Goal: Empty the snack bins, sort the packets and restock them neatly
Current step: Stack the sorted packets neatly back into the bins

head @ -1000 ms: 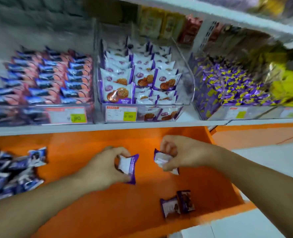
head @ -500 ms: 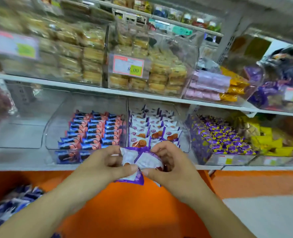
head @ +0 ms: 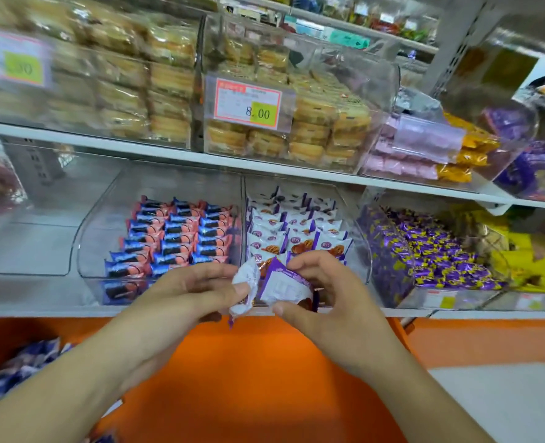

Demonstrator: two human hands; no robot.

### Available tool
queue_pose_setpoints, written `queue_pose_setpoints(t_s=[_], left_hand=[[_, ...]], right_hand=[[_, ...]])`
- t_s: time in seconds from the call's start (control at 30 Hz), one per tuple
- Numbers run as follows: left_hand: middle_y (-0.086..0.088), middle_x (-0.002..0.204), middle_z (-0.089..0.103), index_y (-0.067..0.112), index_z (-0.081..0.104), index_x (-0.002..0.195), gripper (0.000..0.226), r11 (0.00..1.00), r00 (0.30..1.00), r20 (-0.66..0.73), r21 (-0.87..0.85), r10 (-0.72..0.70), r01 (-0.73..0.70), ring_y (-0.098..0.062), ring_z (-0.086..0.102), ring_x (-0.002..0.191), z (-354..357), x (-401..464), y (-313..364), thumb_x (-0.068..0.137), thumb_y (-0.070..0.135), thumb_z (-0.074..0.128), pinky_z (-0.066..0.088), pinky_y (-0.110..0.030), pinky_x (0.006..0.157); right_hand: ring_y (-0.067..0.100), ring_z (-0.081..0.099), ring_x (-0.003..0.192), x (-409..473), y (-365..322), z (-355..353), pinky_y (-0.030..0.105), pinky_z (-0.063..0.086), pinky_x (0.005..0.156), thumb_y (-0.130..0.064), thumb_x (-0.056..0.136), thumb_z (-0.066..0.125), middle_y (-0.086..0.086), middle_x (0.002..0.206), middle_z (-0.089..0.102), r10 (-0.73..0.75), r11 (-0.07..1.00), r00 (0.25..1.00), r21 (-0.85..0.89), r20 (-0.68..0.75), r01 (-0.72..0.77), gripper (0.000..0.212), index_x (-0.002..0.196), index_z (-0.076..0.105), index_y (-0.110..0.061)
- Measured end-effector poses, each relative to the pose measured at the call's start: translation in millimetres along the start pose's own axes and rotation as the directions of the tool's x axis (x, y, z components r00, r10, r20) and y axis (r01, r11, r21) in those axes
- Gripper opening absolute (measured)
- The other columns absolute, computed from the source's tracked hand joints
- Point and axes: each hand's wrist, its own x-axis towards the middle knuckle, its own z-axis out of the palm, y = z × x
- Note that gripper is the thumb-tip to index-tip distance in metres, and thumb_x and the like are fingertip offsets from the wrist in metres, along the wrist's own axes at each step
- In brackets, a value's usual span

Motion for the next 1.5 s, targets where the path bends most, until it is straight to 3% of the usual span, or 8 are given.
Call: queue_pose_setpoints(t_s=[0.2, 0.43, 0.6, 0.83, 1.07, 1.17, 1.3, 1.5], left_hand=[[-0.005, 0.108, 0.076, 0.023, 0.071, 0.121, 0.054, 0.999, 0.998, -0.066, -0.037, 0.023, -0.025, -0.031, 0.078, 0.091, 15.3, 1.0, -3.2, 0.07, 0.015, 0.09, 0.064, -0.046, 0.077], [0.011, 0.099, 0.077, 0.044, 0.072, 0.113, 0.037, 0.982, 0.982, -0.089, 0.102, 0.167, -0.158, -0.012, 0.075, 0.092, 27.3, -6.0, -7.4, 0.078, 0.037, 0.082, 0.058, -0.031, 0.087], [0.025, 0.089, 0.076, 0.04, 0.07, 0.115, 0.036, 0.974, 0.978, -0.044, 0.111, 0.202, -0.196, 0.008, 0.071, 0.087, 26.2, -8.8, -6.8, 0.094, 0.011, 0.072, 0.053, -0.011, 0.069], [0.011, 0.106, 0.073, 0.054, 0.061, 0.116, 0.056, 0.966, 0.957, -0.174, 0.161, 0.232, -0.205, -0.001, 0.071, 0.094, 19.3, -6.0, -10.9, 0.076, 0.025, 0.089, 0.056, -0.018, 0.069], [-0.01, 0.114, 0.072, 0.027, 0.073, 0.106, 0.03, 0.986, 0.98, -0.105, 0.031, 0.169, -0.166, -0.031, 0.073, 0.106, 28.1, -5.5, -12.4, 0.082, 0.037, 0.087, 0.052, -0.063, 0.1], [-0.013, 0.11, 0.077, 0.015, 0.075, 0.108, 0.018, 0.982, 0.994, -0.063, -0.157, 0.093, -0.101, -0.029, 0.075, 0.103, 35.1, -7.1, -10.6, 0.093, 0.024, 0.071, 0.053, -0.058, 0.103], [-0.005, 0.111, 0.076, 0.027, 0.075, 0.115, 0.036, 0.987, 0.987, -0.027, -0.037, 0.157, -0.158, -0.03, 0.072, 0.11, 42.2, -9.5, -15.8, 0.081, 0.035, 0.087, 0.052, -0.057, 0.104], [0.007, 0.109, 0.079, 0.024, 0.074, 0.117, 0.032, 0.982, 0.983, 0.028, -0.043, 0.183, -0.182, -0.011, 0.074, 0.104, 47.2, -11.3, -16.9, 0.09, 0.008, 0.073, 0.062, -0.028, 0.084]], right_hand=[[0.007, 0.064, 0.082, 3.7, 0.8, 1.0, 0.027, 0.046, 0.076, -0.035, 0.095, 0.075, -0.012, 0.088, 0.074, 0.19, 0.902, 0.981, 0.401, -0.032, -0.162, 0.006, 0.1, 0.074, -0.037], [0.031, 0.075, 0.104, 0.8, 5.2, 16.9, 0.054, 0.058, 0.097, -0.022, 0.104, 0.063, 0.017, 0.114, 0.077, 0.396, 0.629, 0.918, 0.73, -0.005, -0.267, 0.031, 0.126, 0.067, 0.0], [0.033, 0.073, 0.113, -5.6, 3.6, 11.6, 0.059, 0.054, 0.105, -0.02, 0.102, 0.065, 0.018, 0.119, 0.076, 0.397, 0.583, 0.917, 0.763, 0.034, -0.28, 0.03, 0.125, 0.069, -0.001], [0.035, 0.072, 0.115, -9.7, -0.3, 0.4, 0.059, 0.052, 0.106, -0.002, 0.1, 0.062, 0.019, 0.12, 0.075, 0.282, 0.677, 0.959, 0.701, 0.035, -0.224, 0.022, 0.118, 0.074, -0.004], [0.02, 0.065, 0.071, -10.3, -1.2, 4.7, 0.04, 0.053, 0.072, -0.011, 0.09, 0.079, -0.001, 0.085, 0.075, 0.22, 0.83, 0.973, 0.537, -0.07, -0.149, 0.019, 0.108, 0.071, -0.014], [0.015, 0.061, 0.074, -9.6, 2.4, 9.7, 0.035, 0.049, 0.074, -0.018, 0.085, 0.087, -0.003, 0.083, 0.07, 0.215, 0.849, 0.972, 0.511, -0.1, -0.135, 0.018, 0.096, 0.073, -0.022], [0.011, 0.067, 0.082, -9.9, 4.8, 17.0, 0.031, 0.05, 0.077, -0.019, 0.084, 0.088, -0.003, 0.088, 0.072, 0.233, 0.864, 0.967, 0.478, -0.1, -0.159, 0.017, 0.093, 0.074, -0.026], [0.023, 0.07, 0.118, -7.9, 8.0, 14.9, 0.042, 0.055, 0.101, -0.029, 0.083, 0.079, 0.002, 0.12, 0.077, 0.231, 0.811, 0.968, 0.53, 0.098, -0.247, 0.04, 0.122, 0.072, -0.02]])
